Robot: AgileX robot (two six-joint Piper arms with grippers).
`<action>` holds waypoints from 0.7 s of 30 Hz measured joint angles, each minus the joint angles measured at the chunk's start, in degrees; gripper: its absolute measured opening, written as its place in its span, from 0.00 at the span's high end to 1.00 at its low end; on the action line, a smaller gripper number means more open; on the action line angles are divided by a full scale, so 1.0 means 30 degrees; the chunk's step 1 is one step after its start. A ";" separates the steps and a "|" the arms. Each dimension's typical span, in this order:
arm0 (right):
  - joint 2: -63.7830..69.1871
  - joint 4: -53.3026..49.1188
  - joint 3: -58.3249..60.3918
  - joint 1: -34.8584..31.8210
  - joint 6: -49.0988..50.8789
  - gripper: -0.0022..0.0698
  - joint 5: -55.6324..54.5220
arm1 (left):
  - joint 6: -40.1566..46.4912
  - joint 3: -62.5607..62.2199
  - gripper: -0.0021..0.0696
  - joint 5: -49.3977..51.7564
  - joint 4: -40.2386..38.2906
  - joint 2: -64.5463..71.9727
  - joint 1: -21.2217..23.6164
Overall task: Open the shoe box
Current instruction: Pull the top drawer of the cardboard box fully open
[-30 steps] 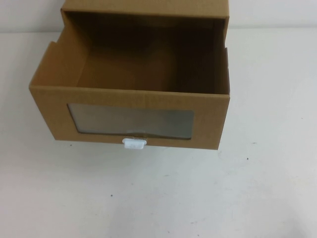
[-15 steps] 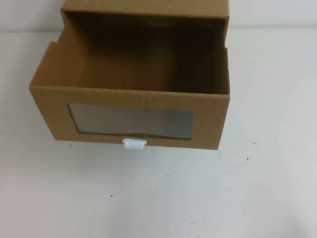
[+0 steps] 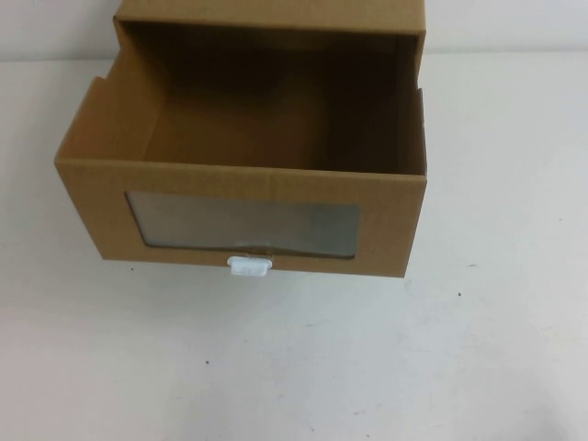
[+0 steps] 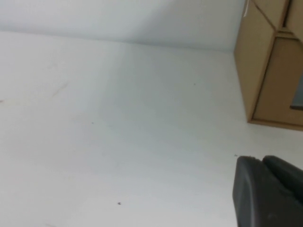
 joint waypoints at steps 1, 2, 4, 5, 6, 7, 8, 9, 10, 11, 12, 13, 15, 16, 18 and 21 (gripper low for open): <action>0.0000 0.0000 0.0000 0.0000 0.0000 1.00 0.0000 | -0.0491 0.0000 0.98 0.0000 0.0792 0.0000 -0.0037; 0.0000 0.0000 0.0000 0.0000 0.0000 1.00 0.0000 | -0.1014 0.0000 0.98 0.0042 0.1438 0.0000 -0.0164; 0.0000 0.0000 0.0000 0.0000 0.0000 1.00 0.0000 | -0.2150 0.0000 0.98 0.0374 0.3048 0.0000 -0.0746; 0.0000 0.0000 0.0000 0.0000 0.0000 1.00 0.0000 | -0.2525 0.0000 0.98 0.0569 0.3642 0.0000 -0.1060; 0.0000 0.0000 0.0000 0.0000 0.0000 1.00 0.0000 | -0.2867 0.0000 0.98 0.0811 0.4021 0.0000 -0.1445; 0.0000 0.0000 0.0000 0.0000 0.0000 1.00 0.0000 | -0.3072 0.0000 0.98 0.1115 0.4260 0.0000 -0.1796; 0.0000 0.0000 0.0000 0.0000 0.0000 1.00 0.0000 | -0.3168 0.0000 0.98 0.1495 0.4350 0.0000 -0.2045; 0.0000 0.0000 0.0000 0.0000 0.0000 1.00 0.0000 | -0.3291 0.0000 0.98 0.1898 0.4429 0.0000 -0.2258; 0.0000 0.0000 0.0000 0.0000 0.0000 1.00 0.0000 | -0.3327 0.0000 0.98 0.2328 0.4429 0.0000 -0.2368; 0.0000 0.0000 0.0000 0.0000 0.0000 1.00 0.0000 | -0.3427 0.0000 0.98 0.2710 0.4459 0.0000 -0.2374; 0.0000 0.0000 0.0000 0.0000 0.0000 1.00 0.0000 | -0.3471 0.0000 0.98 0.2945 0.4459 0.0000 -0.2406; 0.0000 0.0000 0.0000 0.0000 0.0000 1.00 0.0000 | -0.3573 0.0000 0.98 0.3078 0.4459 0.0000 -0.2406; 0.0000 0.0000 0.0000 0.0000 0.0000 1.00 0.0000 | -0.3702 -0.0035 0.98 0.3158 0.4459 0.0000 -0.2370; 0.0000 0.0000 0.0000 0.0000 0.0000 1.00 0.0000 | -0.3746 -0.0035 0.98 0.3158 0.4459 0.0000 -0.2370; 0.0000 0.0000 0.0000 0.0000 0.0000 1.00 0.0000 | -0.3754 -0.0035 0.98 0.3158 0.4459 0.0000 -0.2370; 0.0000 0.0000 0.0000 0.0000 0.0000 1.00 0.0000 | -0.3789 -0.0035 0.98 0.3186 0.4459 0.0000 -0.2370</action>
